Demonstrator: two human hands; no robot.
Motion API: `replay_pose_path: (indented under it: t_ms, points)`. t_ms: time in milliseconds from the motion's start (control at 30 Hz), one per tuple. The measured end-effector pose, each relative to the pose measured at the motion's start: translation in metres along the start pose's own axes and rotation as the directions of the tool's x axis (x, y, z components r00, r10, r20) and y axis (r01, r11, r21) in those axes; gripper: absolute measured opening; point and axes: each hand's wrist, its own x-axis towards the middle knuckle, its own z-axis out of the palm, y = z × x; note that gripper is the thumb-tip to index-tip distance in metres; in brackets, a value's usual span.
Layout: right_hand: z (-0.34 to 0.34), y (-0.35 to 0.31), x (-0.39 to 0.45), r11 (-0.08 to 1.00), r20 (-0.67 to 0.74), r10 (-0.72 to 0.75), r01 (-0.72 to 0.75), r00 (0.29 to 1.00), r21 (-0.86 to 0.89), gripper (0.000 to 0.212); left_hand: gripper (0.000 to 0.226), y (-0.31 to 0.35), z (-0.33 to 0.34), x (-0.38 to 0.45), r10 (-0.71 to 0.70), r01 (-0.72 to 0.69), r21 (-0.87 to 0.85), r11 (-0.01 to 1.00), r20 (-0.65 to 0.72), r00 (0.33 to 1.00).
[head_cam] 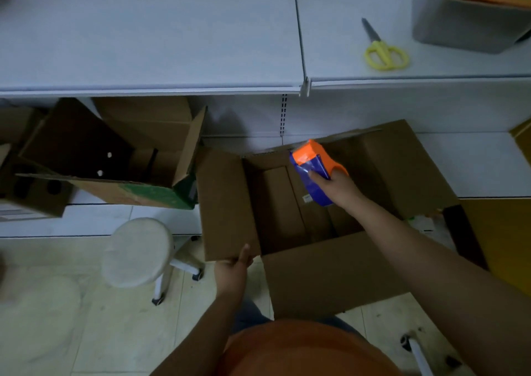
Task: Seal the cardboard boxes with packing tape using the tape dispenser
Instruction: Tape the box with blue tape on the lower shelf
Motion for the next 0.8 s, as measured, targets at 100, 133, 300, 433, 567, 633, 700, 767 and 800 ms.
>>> replay_pose_path:
  t_ms: [100, 133, 300, 433, 567, 633, 700, 767, 800]
  points:
    - [-0.008, -0.009, 0.009, 0.999, -0.065, -0.05, 0.05, 0.997, -0.006, 0.043, 0.037, -0.003, 0.005, -0.009, 0.125, -0.12, 0.254, 0.96, -0.003, 0.992]
    - [-0.01, -0.012, 0.012, 0.999, -0.084, -0.046, 0.047, 0.995, 0.012, 0.041, 0.039, -0.003, 0.007, -0.013, 0.154, -0.142, 0.351, 0.926, -0.007, 0.988]
    - [-0.02, -0.032, 0.028, 0.987, -0.177, 0.062, -0.034, 0.982, 0.155, 0.052, 0.047, 0.003, 0.025, -0.024, 0.471, -0.431, 0.719, 0.545, 0.163, 0.867]
    - [-0.037, -0.04, 0.04, 0.949, -0.216, 0.192, -0.125, 0.957, 0.29, 0.054, 0.1, 0.009, 0.034, -0.021, 0.483, -0.521, 0.743, 0.419, 0.303, 0.821]
    - [-0.049, -0.034, 0.047, 0.927, -0.215, 0.234, -0.15, 0.948, 0.345, 0.058, 0.088, 0.012, 0.023, -0.011, 0.473, -0.559, 0.622, 0.549, 0.32, 0.821]
    - [-0.053, -0.034, 0.051, 0.917, -0.227, 0.227, -0.13, 0.947, 0.376, 0.052, 0.078, 0.011, 0.015, -0.005, 0.5, -0.594, 0.535, 0.6, 0.329, 0.801]
    - [-0.056, -0.038, 0.057, 0.907, -0.23, 0.229, -0.122, 0.946, 0.402, 0.05, 0.076, 0.01, 0.007, -0.002, 0.525, -0.618, 0.491, 0.614, 0.331, 0.784]
    - [-0.056, -0.04, 0.061, 0.917, -0.228, 0.219, -0.121, 0.949, 0.379, 0.047, 0.08, 0.009, 0.002, -0.005, 0.535, -0.632, 0.493, 0.598, 0.342, 0.773]
    - [-0.055, -0.04, 0.063, 0.923, -0.222, 0.215, -0.123, 0.951, 0.365, 0.046, 0.082, 0.008, 0.001, -0.008, 0.537, -0.64, 0.497, 0.586, 0.353, 0.766]
